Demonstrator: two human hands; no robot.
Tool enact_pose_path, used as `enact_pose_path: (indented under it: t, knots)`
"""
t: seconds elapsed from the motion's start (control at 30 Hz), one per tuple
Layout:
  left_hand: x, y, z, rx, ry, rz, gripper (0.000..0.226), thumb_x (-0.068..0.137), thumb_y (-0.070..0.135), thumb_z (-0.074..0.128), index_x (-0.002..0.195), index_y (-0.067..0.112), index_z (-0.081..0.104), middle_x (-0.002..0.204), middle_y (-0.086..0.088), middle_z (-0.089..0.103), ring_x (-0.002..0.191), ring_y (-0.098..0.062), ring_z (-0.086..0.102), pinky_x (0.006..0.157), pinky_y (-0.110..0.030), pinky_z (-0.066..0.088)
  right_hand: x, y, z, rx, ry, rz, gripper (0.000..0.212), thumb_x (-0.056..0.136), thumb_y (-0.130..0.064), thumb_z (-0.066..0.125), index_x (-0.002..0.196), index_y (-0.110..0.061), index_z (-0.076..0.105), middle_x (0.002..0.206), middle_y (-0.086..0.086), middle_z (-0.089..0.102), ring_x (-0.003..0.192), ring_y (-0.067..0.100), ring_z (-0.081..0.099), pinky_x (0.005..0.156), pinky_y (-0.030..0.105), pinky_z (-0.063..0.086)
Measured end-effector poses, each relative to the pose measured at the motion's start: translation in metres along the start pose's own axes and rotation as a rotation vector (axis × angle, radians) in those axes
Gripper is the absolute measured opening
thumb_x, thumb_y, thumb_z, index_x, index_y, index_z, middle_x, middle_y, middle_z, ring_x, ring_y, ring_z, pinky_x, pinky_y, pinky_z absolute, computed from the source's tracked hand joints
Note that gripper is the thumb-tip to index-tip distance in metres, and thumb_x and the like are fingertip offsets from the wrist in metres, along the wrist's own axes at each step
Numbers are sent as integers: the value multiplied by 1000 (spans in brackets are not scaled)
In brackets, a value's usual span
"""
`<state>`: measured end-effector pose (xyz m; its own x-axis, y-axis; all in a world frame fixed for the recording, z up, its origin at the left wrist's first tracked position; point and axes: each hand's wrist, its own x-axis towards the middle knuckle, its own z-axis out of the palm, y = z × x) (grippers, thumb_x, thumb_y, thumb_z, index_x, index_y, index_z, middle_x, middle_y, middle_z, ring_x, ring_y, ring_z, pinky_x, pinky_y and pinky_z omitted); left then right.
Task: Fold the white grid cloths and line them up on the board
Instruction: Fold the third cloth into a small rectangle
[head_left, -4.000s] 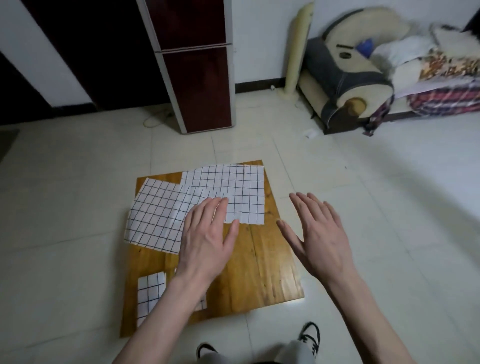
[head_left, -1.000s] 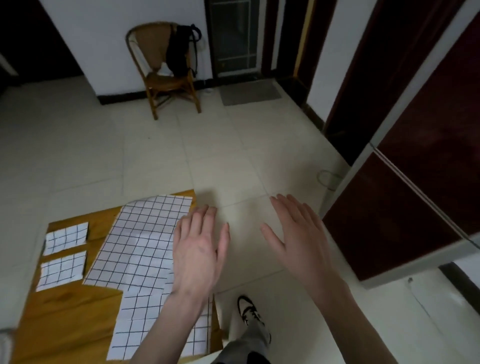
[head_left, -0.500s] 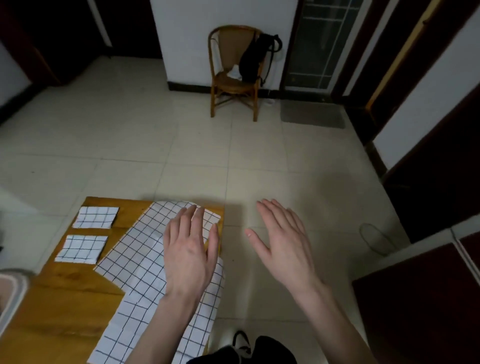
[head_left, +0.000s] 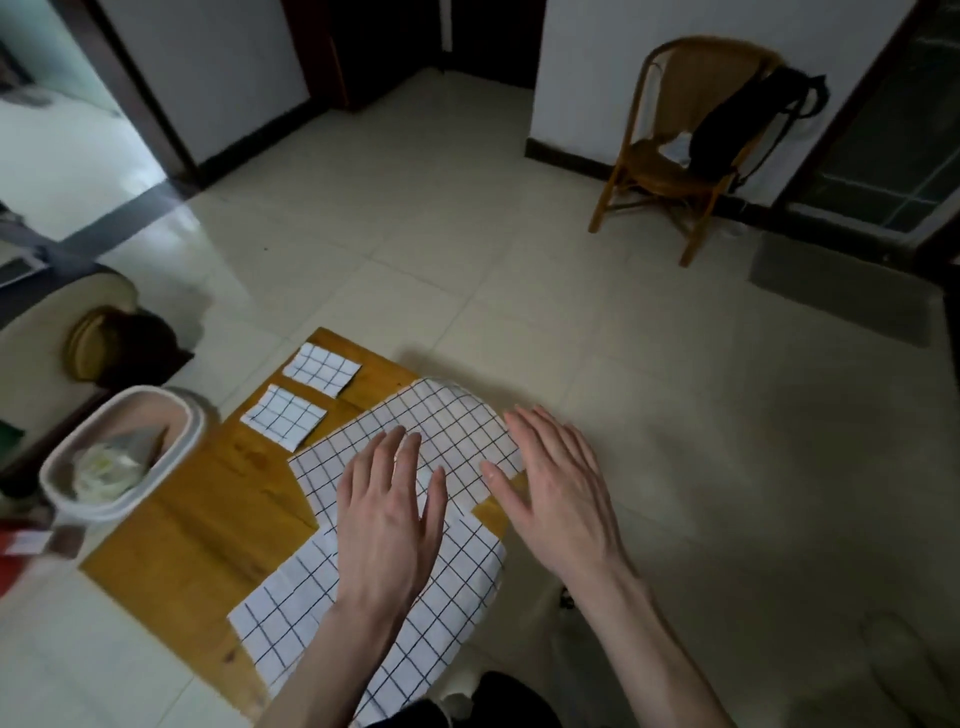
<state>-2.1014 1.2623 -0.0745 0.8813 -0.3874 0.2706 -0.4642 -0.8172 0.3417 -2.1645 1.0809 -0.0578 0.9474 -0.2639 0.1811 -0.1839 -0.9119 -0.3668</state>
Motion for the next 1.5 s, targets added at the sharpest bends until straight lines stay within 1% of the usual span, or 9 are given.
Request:
enact_pose_path:
  t: [0.1,0.3,0.6,0.77,0.9,1.03,1.13,1.37,1.5]
  knots:
    - [9,2,13,0,19,-94,54,109,44,43,148,9,54,149,-11,57,143,-28,48,117,-51,41,27,6,11,12,-10,-92,64,107,-59,37,155,-18,45,159,-1,48,151,14,38,127,44,25]
    - [26,26,42,19,26,-290,55,110,45,40,151,11,51,153,-8,54,146,-25,45,119,-49,40,75,36,27,73,-126,-242,63,107,-57,37,157,-18,43,161,0,46,152,15,36,128,37,14]
    - [52,36,98,-42,108,-589,51,110,39,42,151,10,50,155,-8,50,146,-25,44,118,-50,41,130,77,65,78,-291,-453,61,104,-53,40,152,-16,49,157,3,51,149,19,43,126,43,14]
    - [53,32,125,18,70,-661,52,110,42,38,149,10,51,155,-9,50,145,-27,46,116,-51,42,147,95,95,88,-377,-535,61,103,-53,42,153,-17,48,158,1,49,150,18,40,127,41,14]
    - [53,19,146,39,31,-715,53,110,43,36,149,10,52,155,-9,52,145,-27,45,118,-49,42,162,97,125,81,-457,-560,65,104,-56,35,155,-18,45,161,1,46,152,17,36,128,39,11]
    - [51,-6,175,40,15,-766,52,110,42,39,150,11,51,155,-9,52,146,-26,45,119,-48,41,174,96,169,75,-517,-581,66,105,-58,29,158,-19,40,164,0,41,155,16,31,129,42,15]
    - [46,-26,209,20,4,-798,52,110,42,39,149,12,52,153,-9,54,145,-26,45,118,-49,42,180,104,213,63,-542,-577,66,106,-57,29,160,-21,37,166,-1,37,156,14,26,130,38,9]
    - [22,-73,309,-52,-32,-762,48,109,38,42,148,12,54,149,-6,57,142,-22,48,115,-45,47,174,140,336,-6,-653,-586,71,105,-61,21,166,-28,6,172,-8,1,159,9,-4,130,36,5]
    - [1,-88,364,-56,-98,-680,48,110,36,39,151,13,51,151,-6,56,143,-21,48,116,-45,45,168,161,396,-69,-707,-636,71,102,-61,19,164,-29,6,173,-7,1,159,11,-7,130,38,2]
